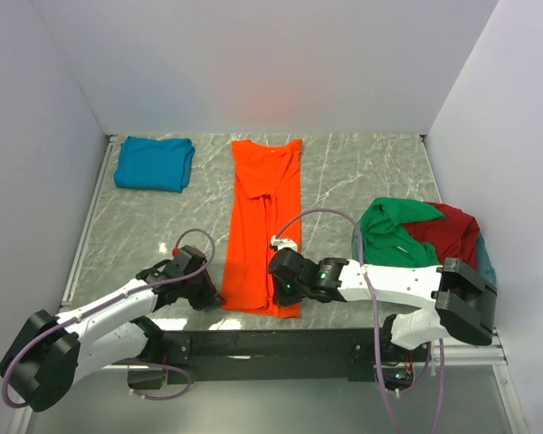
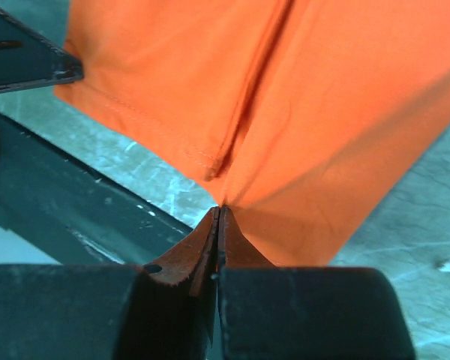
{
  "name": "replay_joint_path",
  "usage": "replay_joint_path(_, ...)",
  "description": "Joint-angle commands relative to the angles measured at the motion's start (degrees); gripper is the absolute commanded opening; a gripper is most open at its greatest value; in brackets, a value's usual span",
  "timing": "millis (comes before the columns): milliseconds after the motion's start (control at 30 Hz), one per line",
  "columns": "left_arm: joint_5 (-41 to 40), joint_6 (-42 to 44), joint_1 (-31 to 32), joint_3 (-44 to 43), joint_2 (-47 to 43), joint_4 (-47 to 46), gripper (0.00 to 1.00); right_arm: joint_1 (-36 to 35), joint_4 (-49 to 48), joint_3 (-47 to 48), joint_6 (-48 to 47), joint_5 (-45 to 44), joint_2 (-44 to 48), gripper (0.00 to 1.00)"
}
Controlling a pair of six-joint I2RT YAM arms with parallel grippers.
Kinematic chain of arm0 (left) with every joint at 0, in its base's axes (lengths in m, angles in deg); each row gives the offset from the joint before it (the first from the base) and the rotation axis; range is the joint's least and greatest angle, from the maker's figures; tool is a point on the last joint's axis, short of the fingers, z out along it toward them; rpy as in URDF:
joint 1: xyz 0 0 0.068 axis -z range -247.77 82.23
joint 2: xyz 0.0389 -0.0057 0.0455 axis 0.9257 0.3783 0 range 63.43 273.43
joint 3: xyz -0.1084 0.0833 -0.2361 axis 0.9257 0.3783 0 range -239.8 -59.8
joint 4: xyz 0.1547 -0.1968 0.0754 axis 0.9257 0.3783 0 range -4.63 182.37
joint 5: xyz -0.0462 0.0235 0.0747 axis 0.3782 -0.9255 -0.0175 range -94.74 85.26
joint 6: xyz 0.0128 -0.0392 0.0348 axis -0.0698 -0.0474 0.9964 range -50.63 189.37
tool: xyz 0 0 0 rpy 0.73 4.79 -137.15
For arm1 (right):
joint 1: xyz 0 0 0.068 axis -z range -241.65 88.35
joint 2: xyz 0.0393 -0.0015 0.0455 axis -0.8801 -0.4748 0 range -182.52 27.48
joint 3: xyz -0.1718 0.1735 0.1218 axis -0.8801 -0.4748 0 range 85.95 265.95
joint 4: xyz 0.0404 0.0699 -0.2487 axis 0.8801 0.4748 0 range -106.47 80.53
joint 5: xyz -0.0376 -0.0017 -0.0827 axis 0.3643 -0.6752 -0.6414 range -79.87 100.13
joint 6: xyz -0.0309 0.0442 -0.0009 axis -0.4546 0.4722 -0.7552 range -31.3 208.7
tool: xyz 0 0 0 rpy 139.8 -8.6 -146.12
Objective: Fold and stack the t-shirts
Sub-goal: Fold the tshirt
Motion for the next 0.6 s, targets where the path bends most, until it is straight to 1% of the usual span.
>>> replay_joint_path(0, -1.56, 0.12, 0.40, 1.62, -1.44, 4.19, 0.00, -0.51, -3.30, 2.26, 0.05, 2.93, -0.35, 0.04)
replay_joint_path(100, -1.30, -0.23, 0.40, 1.88, -2.58, 4.37, 0.00, -0.51, -5.84, 2.70, 0.13, 4.86, -2.37, 0.03)
replay_joint_path(233, -0.34, -0.76, 0.48, 2.59, -3.11, 3.93, 0.00, -0.69, -8.05, 3.85, 0.31, 4.96, -5.01, 0.04)
replay_joint_path(333, -0.33, -1.20, 0.57, 3.03, -3.29, 4.19, 0.00, -0.78, -6.13, 5.86, 0.13, 4.61, -8.00, 0.13)
replay_joint_path(400, -0.51, -1.46, 0.66, 3.12, -3.64, 4.37, 0.00, -0.95, -5.94, 6.75, 0.05, 4.87, -9.50, 0.30)
replay_joint_path(467, -0.60, -1.55, 0.75, 3.29, -4.17, 4.46, 0.00, -1.22, -6.73, 6.84, -0.30, 5.40, -9.76, 0.33)
replay_joint_path(567, -0.77, -1.73, 0.75, 3.29, -4.26, 4.90, 0.00, -1.30, -6.65, 7.19, -1.10, 4.87, -8.19, 0.41)
